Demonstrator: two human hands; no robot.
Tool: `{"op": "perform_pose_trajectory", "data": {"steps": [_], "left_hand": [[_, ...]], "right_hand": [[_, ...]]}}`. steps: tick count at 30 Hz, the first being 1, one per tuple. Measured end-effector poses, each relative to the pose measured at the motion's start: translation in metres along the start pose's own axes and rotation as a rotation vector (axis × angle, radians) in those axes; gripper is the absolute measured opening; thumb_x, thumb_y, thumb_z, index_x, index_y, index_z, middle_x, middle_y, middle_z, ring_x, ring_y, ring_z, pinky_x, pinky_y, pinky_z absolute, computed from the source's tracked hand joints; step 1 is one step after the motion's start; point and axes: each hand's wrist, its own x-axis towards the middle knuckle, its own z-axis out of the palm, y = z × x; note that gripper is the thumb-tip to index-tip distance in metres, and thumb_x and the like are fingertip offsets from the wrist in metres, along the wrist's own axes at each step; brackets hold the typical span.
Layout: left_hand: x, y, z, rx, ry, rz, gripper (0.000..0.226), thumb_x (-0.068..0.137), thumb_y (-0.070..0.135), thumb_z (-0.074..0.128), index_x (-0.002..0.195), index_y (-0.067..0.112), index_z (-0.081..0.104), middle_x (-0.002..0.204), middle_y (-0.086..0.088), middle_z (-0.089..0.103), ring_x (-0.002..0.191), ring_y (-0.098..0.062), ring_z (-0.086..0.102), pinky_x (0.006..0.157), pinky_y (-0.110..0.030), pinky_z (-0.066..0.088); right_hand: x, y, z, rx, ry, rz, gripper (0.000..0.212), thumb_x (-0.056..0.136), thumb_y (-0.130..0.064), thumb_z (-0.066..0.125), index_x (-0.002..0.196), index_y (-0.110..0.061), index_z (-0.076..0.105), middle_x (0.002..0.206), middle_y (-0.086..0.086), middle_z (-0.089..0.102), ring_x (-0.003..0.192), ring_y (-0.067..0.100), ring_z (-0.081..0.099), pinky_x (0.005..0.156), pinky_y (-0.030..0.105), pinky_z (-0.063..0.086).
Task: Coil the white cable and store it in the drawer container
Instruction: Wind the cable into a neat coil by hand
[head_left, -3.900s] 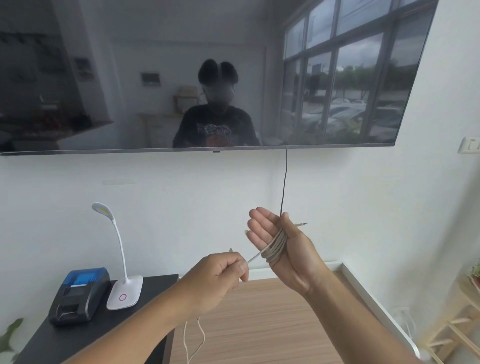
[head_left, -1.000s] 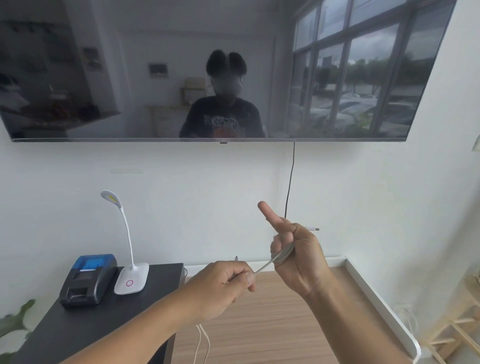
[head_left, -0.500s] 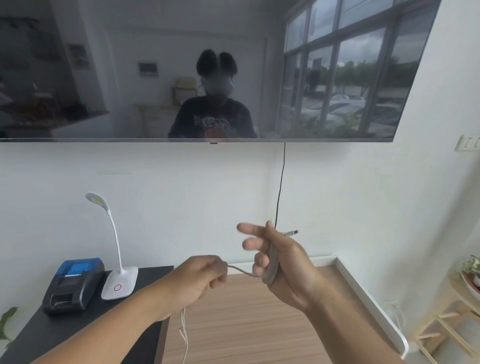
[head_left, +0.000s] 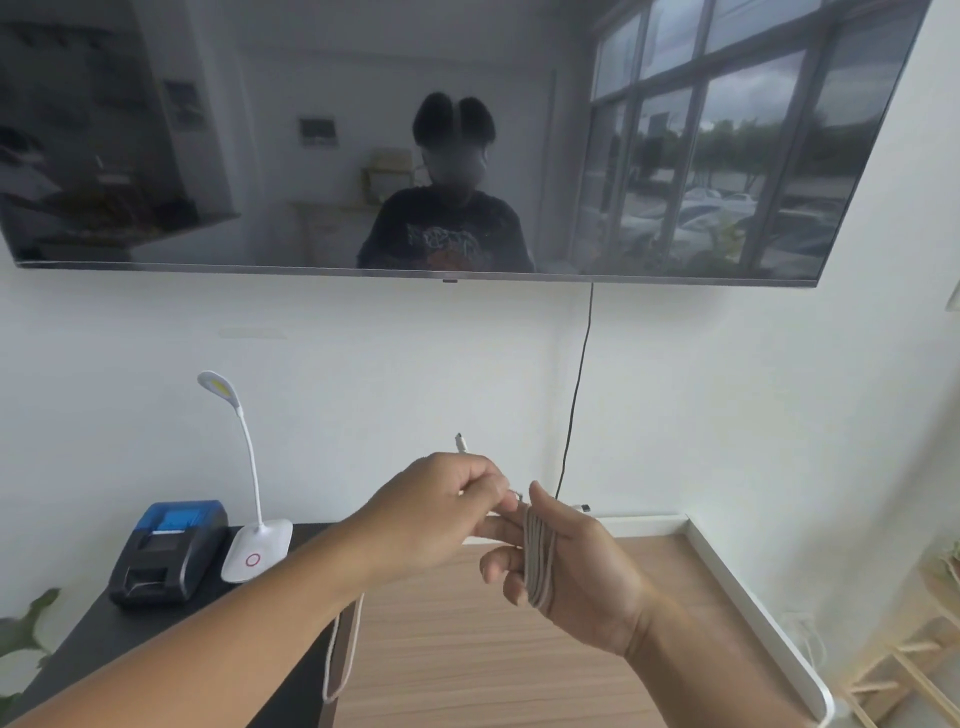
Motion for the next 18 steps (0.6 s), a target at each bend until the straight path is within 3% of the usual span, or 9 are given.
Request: {"op": "perform_pose_trajectory", "data": {"steps": [2, 4, 9, 12, 15, 18], "left_hand": [[-0.004, 0.001, 0.006, 0.138, 0.015, 0.032, 0.026, 0.098, 0.048, 0.046, 0.092, 0.044, 0.070, 0.094, 0.032, 0.076, 0.086, 0.006, 0.073, 0.088, -0.034, 0.055], [-0.007, 0.001, 0.012, 0.235, 0.041, 0.082, 0.028, 0.096, 0.054, 0.044, 0.102, 0.046, 0.069, 0.090, 0.033, 0.075, 0.080, 0.006, 0.071, 0.085, -0.034, 0.057], [-0.013, -0.004, 0.019, 0.359, 0.137, 0.207, 0.025, 0.100, 0.054, 0.042, 0.107, 0.047, 0.065, 0.089, 0.033, 0.070, 0.082, 0.002, 0.063, 0.072, -0.026, 0.049], [-0.019, -0.016, 0.018, 0.348, 0.108, 0.179, 0.023, 0.101, 0.051, 0.044, 0.102, 0.045, 0.066, 0.069, 0.032, 0.061, 0.063, -0.003, 0.056, 0.062, -0.028, 0.043], [-0.023, -0.022, 0.017, 0.344, 0.106, 0.158, 0.029, 0.095, 0.058, 0.040, 0.098, 0.046, 0.066, 0.055, 0.020, 0.052, 0.053, -0.008, 0.046, 0.056, -0.028, 0.035], [-0.025, -0.026, 0.019, 0.314, 0.121, 0.149, 0.027, 0.096, 0.057, 0.042, 0.096, 0.046, 0.067, 0.052, 0.018, 0.051, 0.049, -0.008, 0.043, 0.053, -0.024, 0.032]], "right_hand": [[0.003, 0.001, 0.001, 0.120, -0.003, -0.028, 0.054, 0.107, -0.047, 0.037, 0.119, -0.001, 0.063, 0.126, 0.020, 0.065, 0.095, 0.031, 0.069, 0.077, 0.036, 0.056], [0.005, 0.003, 0.002, 0.175, -0.049, -0.046, 0.065, 0.109, -0.045, 0.033, 0.133, 0.010, 0.057, 0.129, 0.024, 0.065, 0.118, 0.034, 0.066, 0.104, 0.045, 0.052], [0.007, 0.000, 0.007, 0.159, -0.037, -0.084, 0.066, 0.111, -0.039, 0.027, 0.140, 0.015, 0.051, 0.145, 0.024, 0.058, 0.139, 0.031, 0.053, 0.116, 0.040, 0.037], [0.005, -0.004, 0.009, 0.198, -0.006, -0.149, 0.059, 0.109, -0.036, 0.033, 0.138, 0.009, 0.058, 0.147, 0.016, 0.060, 0.142, 0.030, 0.052, 0.115, 0.041, 0.038], [0.003, -0.005, 0.012, 0.159, 0.018, -0.195, 0.055, 0.110, -0.033, 0.034, 0.135, 0.009, 0.060, 0.141, 0.016, 0.065, 0.134, 0.029, 0.060, 0.104, 0.039, 0.050], [0.005, -0.007, 0.013, 0.248, 0.109, -0.262, 0.036, 0.105, -0.026, 0.045, 0.114, 0.002, 0.065, 0.123, 0.022, 0.074, 0.118, 0.034, 0.070, 0.088, 0.040, 0.061]]}}
